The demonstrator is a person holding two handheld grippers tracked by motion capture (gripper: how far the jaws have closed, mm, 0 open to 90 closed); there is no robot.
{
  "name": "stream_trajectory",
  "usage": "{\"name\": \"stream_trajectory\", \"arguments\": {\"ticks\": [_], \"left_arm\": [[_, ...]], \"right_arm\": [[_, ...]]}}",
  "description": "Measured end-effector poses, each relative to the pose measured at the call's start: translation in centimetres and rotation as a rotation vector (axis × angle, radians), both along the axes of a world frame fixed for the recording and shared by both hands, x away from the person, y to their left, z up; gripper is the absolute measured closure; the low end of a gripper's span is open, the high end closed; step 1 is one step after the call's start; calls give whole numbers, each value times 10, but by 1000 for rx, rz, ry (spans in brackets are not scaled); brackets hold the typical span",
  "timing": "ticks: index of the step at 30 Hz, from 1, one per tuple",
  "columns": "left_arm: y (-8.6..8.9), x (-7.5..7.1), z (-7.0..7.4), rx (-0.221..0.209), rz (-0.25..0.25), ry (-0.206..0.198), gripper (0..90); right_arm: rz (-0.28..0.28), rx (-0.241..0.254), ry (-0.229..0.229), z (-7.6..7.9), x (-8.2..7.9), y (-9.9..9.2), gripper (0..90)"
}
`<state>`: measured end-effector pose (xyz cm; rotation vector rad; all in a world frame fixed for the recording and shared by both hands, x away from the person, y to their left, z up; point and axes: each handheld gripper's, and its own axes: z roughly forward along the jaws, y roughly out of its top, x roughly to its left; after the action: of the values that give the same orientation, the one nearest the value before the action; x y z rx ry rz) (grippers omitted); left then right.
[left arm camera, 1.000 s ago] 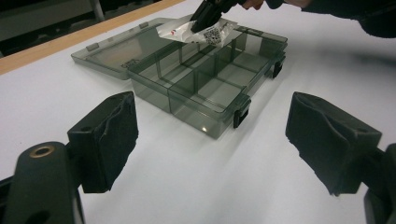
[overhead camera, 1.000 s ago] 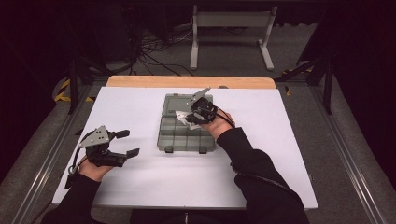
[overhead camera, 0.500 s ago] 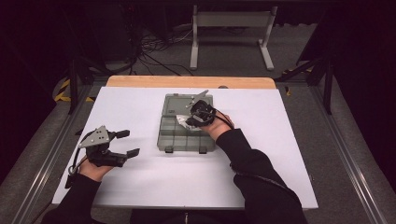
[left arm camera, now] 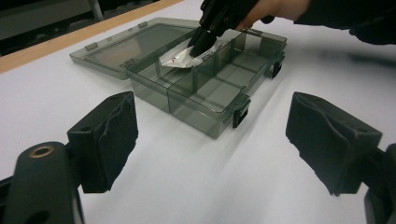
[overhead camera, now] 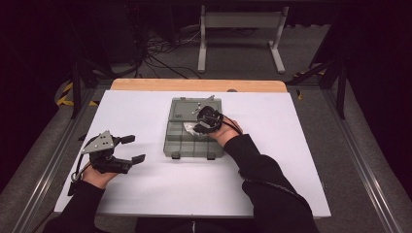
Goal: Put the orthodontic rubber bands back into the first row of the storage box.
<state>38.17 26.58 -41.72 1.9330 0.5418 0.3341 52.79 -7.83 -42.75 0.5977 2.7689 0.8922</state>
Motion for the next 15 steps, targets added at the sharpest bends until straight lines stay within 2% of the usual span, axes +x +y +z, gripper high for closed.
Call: {"name": "stream_trajectory", "arguments": {"ticks": [5,15], "left_arm": [[-2,0,0,-5,-19,-8,189],[-2,0,0,-41,-39,-10,182]], "right_arm": [[-4,-6,10,-2,0,0,852],[-13,-13,18,-5,2,0,838]]}}
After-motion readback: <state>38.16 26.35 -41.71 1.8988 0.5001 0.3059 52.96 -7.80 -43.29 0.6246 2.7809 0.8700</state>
